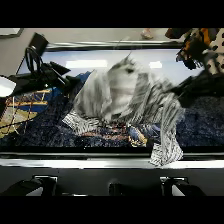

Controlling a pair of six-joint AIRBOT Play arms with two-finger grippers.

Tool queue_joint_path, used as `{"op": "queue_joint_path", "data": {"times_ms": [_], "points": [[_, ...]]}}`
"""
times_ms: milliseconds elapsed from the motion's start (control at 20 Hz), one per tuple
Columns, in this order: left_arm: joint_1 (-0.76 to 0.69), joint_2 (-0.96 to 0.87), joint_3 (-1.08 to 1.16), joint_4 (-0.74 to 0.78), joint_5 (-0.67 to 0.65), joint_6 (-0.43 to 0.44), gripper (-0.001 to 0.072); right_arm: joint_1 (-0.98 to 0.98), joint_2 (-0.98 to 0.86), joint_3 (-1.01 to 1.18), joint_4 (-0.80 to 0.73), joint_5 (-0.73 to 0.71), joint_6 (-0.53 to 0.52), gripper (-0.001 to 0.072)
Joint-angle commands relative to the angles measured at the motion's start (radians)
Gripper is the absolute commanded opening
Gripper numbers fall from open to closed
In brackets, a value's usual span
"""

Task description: Fold the clothes and pants, and hang the long-sleeved shirts on hangers.

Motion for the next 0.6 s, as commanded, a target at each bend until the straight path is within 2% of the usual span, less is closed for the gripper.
{"op": "queue_joint_path", "data": {"times_ms": [0, 100, 200, 250, 550], "points": [[0.001, 0.018, 0.0, 0.002, 0.097, -0.208, 0.0622, -0.001, 0.139, 0.0, -0.277, -0.143, 0.34, 0.0028], [0.0, 0.029, 0.0, 0.001, 0.097, -0.254, 0.062, -0.001, 0.203, 0.0, -0.388, -0.122, 0.401, 0.0028], [-0.001, 0.037, 0.0, 0.001, 0.097, -0.263, 0.0617, -0.001, 0.257, 0.0, -0.459, -0.082, 0.419, 0.0027], [-0.002, 0.04, 0.0, 0.0, 0.097, -0.264, 0.0617, -0.001, 0.283, 0.0, -0.502, -0.079, 0.469, 0.0027], [-0.002, 0.046, 0.0, 0.0, 0.087, -0.264, 0.0615, -0.001, 0.385, 0.0, -0.929, -0.019, 0.907, 0.0027]]}}
